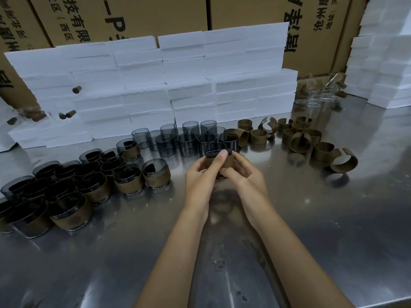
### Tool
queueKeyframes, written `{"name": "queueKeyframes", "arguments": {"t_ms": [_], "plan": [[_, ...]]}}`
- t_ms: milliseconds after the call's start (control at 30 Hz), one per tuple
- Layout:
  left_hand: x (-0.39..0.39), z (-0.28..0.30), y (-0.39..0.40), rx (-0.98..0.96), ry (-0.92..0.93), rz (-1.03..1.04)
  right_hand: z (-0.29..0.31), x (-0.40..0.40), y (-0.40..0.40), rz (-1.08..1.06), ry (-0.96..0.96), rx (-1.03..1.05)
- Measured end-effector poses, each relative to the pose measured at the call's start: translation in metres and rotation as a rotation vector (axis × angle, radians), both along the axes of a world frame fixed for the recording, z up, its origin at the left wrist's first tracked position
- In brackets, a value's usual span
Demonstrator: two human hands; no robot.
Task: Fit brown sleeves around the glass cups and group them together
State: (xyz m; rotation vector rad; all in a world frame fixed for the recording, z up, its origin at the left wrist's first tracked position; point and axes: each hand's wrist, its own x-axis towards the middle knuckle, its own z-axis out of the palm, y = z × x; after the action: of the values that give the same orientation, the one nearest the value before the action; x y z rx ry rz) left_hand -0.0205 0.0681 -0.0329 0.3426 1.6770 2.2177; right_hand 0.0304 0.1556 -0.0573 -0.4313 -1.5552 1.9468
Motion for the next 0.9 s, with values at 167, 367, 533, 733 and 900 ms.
{"name": "queueKeyframes", "arguments": {"t_ms": [167,367,533,733,900], "plan": [[-0.007,-0.003,-0.002,0.006,-0.011,0.047,0.001,0.001,0.001,-0.055,-0.029,0.011],[-0.014,-0.007,-0.005,-0.249,0.185,0.118,0.000,0.001,-0.004,0.011,-0.126,0.043],[-0.016,-0.009,-0.006,-0.666,0.365,0.323,0.000,0.000,-0.009,-0.004,-0.237,0.188],[-0.019,-0.012,-0.015,-1.024,0.653,0.605,-0.002,-0.001,-0.005,-0.103,-0.266,0.150],[-0.031,-0.015,-0.024,-1.037,0.660,0.657,-0.003,-0.007,-0.001,-0.110,-0.344,0.262]]}}
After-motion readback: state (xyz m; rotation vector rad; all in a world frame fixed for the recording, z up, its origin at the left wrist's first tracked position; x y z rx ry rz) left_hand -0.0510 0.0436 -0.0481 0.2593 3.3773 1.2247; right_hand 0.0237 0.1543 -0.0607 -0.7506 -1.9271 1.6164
